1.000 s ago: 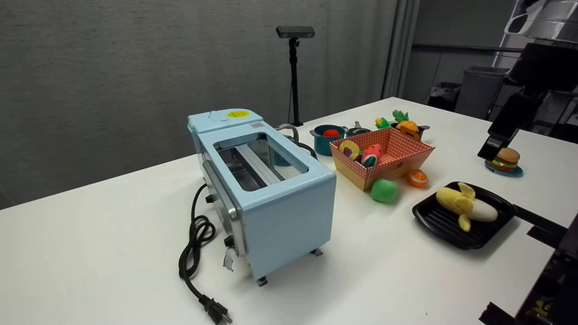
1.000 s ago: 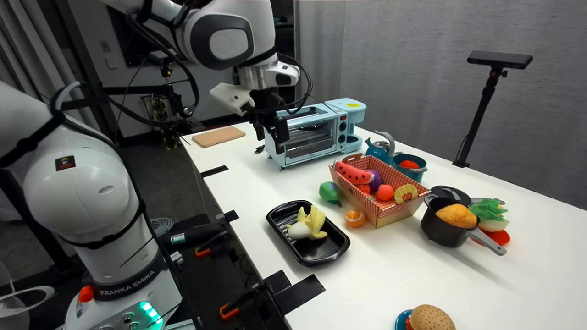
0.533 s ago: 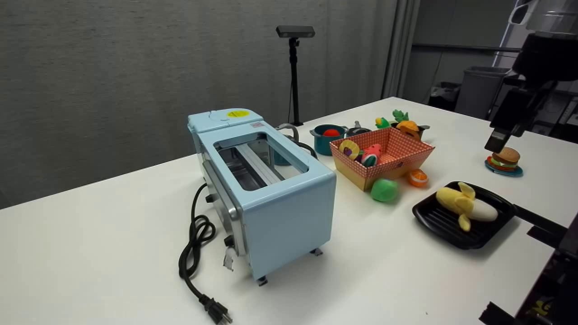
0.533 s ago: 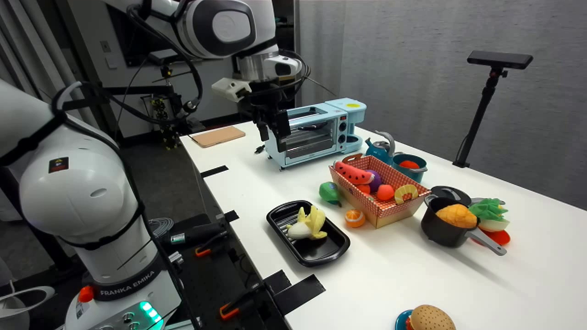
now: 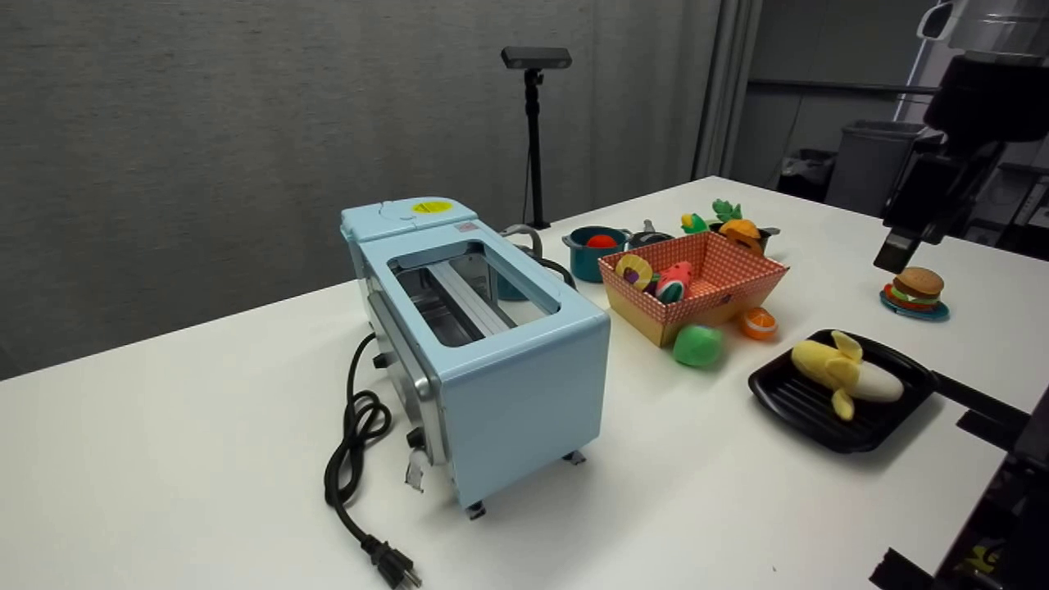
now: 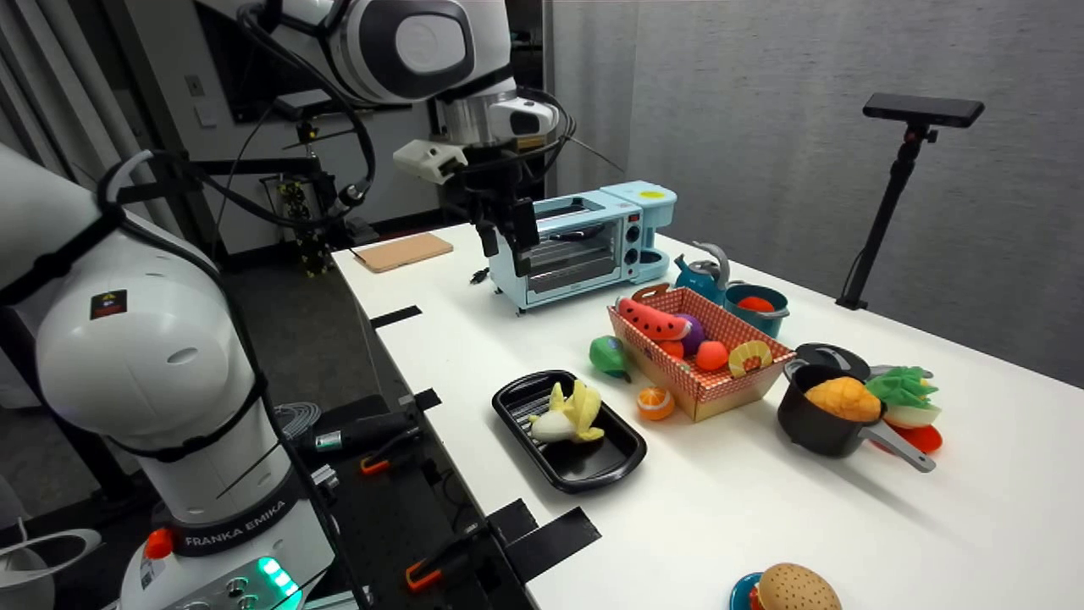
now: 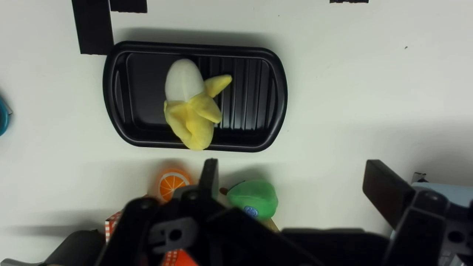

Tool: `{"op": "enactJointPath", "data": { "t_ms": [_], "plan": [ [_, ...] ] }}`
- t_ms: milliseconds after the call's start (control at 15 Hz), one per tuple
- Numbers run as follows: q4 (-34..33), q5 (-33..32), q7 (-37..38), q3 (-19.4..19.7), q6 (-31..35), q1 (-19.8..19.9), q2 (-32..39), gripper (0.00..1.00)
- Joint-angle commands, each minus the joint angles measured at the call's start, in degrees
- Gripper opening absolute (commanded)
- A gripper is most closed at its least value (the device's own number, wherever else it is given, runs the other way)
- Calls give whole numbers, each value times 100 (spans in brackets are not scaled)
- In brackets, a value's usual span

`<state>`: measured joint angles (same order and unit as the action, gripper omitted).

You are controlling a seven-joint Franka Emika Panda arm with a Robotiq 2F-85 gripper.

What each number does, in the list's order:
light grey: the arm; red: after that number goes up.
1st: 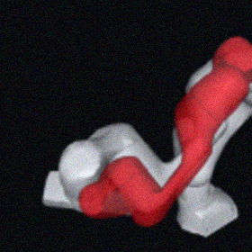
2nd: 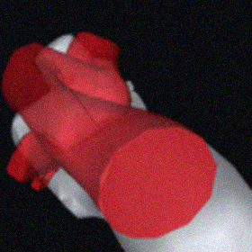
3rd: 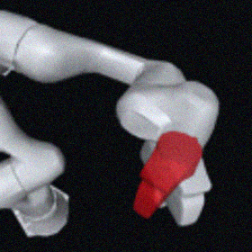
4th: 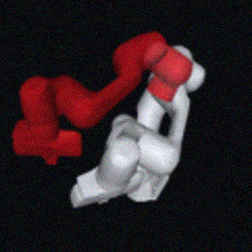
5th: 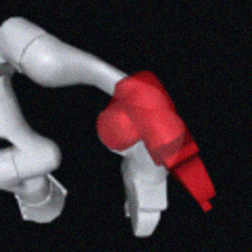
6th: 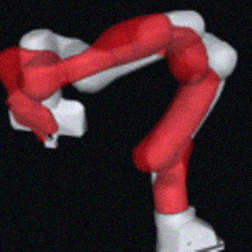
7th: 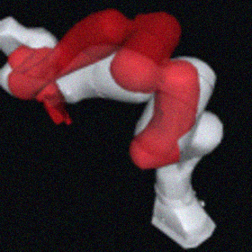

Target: Take the watermelon plush toy from the box and put it on the oven tray

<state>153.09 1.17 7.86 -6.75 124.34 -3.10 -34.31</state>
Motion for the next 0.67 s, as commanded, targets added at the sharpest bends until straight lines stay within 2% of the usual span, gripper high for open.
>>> {"op": "enactJointPath", "data": {
  "t_ms": [0, 600],
  "plan": [
    [-180, -45, 62, -25, -154, -9, 67, 100],
    [-700, -104, 95, -37, -263, 31, 661, 100]
  ]
}}
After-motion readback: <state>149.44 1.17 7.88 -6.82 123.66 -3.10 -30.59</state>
